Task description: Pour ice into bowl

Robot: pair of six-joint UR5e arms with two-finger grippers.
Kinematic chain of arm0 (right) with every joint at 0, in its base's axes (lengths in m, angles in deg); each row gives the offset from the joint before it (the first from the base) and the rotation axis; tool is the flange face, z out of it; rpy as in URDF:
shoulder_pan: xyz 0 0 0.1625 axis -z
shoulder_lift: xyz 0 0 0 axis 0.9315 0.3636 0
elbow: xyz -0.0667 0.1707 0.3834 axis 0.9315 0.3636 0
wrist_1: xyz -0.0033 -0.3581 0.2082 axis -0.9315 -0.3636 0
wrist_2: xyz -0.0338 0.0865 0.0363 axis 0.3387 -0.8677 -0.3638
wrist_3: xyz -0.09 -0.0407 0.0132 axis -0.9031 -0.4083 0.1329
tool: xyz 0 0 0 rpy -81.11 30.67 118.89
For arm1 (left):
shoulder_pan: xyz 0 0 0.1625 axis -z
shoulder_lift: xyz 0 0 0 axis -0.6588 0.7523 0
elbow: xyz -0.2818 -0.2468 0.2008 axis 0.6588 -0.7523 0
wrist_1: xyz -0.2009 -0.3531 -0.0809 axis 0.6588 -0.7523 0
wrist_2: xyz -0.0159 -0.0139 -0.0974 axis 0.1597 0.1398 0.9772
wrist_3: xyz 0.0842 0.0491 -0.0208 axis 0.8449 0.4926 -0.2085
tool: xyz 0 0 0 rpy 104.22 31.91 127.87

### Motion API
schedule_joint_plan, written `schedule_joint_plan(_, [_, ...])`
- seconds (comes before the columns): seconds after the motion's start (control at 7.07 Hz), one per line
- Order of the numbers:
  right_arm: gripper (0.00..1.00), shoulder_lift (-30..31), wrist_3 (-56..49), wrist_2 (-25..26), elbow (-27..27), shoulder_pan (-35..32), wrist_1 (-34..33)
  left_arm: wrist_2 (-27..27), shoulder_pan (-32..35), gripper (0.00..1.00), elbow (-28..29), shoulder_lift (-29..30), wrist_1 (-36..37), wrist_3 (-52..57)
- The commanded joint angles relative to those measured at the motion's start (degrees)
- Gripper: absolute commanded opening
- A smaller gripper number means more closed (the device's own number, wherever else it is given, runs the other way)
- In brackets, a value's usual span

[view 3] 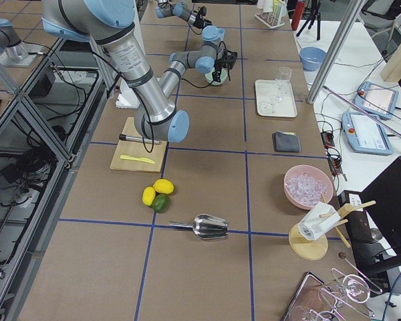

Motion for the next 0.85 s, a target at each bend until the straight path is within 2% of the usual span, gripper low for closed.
schedule_joint_plan(0.0, [1.00,1.1,-0.1,0.0,-2.1,-0.1,-0.3,-2.7,0.0,1.00,5.9,4.2,-0.3,0.7])
schedule_joint_plan(0.71, [1.00,1.9,0.0,0.0,-3.4,-0.2,-0.7,-6.9,0.8,1.00,9.2,8.1,-0.1,0.5])
